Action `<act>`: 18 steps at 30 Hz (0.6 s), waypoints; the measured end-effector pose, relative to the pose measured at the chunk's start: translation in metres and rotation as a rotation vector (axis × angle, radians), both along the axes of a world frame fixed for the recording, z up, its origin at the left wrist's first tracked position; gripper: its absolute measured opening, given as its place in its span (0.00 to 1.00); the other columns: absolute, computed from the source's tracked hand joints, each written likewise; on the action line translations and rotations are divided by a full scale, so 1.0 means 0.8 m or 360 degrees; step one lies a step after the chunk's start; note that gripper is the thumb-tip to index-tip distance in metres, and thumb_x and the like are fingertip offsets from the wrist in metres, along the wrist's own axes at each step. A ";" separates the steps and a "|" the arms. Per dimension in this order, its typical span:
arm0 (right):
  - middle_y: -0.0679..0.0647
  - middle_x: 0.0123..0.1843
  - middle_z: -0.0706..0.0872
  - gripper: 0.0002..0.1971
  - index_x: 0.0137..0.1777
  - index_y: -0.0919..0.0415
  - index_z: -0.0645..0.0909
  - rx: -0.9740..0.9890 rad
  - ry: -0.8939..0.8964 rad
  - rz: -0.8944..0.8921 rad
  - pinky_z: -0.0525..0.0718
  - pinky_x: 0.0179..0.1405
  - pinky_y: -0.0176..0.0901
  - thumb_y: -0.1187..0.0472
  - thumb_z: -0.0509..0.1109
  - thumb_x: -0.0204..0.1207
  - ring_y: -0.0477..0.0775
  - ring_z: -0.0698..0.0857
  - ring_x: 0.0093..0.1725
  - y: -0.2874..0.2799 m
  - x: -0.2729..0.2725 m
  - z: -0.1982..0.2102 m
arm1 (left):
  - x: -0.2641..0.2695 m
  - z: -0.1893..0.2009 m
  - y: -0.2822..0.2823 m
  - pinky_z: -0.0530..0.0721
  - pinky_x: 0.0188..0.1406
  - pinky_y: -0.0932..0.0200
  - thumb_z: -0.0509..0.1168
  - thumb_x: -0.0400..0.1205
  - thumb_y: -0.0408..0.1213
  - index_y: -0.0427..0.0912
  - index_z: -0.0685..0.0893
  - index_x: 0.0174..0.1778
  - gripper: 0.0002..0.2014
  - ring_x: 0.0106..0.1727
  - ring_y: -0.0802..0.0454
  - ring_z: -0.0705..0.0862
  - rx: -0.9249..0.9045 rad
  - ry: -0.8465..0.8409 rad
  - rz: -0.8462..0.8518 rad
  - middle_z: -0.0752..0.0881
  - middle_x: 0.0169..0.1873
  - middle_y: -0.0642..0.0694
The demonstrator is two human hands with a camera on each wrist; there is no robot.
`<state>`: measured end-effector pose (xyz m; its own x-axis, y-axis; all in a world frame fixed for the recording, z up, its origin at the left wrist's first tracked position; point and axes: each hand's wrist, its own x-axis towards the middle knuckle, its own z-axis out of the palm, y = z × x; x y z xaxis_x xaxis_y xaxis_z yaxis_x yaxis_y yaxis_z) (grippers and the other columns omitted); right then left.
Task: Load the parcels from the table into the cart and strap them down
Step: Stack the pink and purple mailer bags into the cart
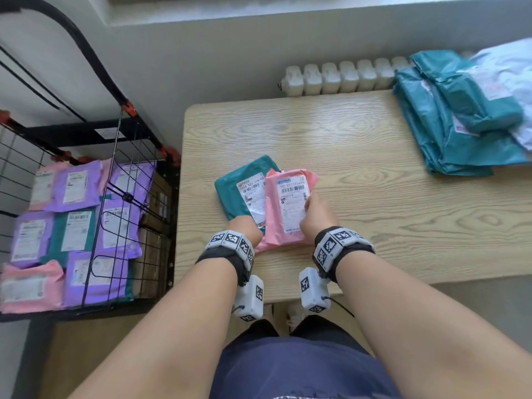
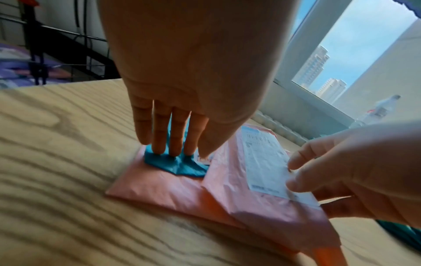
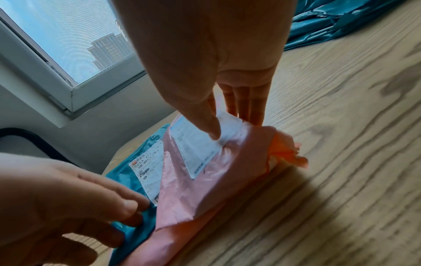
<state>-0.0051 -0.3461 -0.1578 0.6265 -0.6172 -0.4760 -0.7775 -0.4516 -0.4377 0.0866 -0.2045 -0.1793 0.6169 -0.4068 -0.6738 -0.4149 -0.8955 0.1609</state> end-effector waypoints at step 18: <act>0.52 0.42 0.86 0.03 0.42 0.56 0.79 0.0554 -0.0416 -0.0300 0.84 0.38 0.43 0.65 0.67 0.74 0.53 0.86 0.44 0.001 0.005 0.054 | -0.049 0.042 0.006 0.79 0.47 0.56 0.60 0.79 0.30 0.44 0.86 0.45 0.09 0.47 0.45 0.82 -0.0747 -0.0098 0.0970 0.86 0.45 0.46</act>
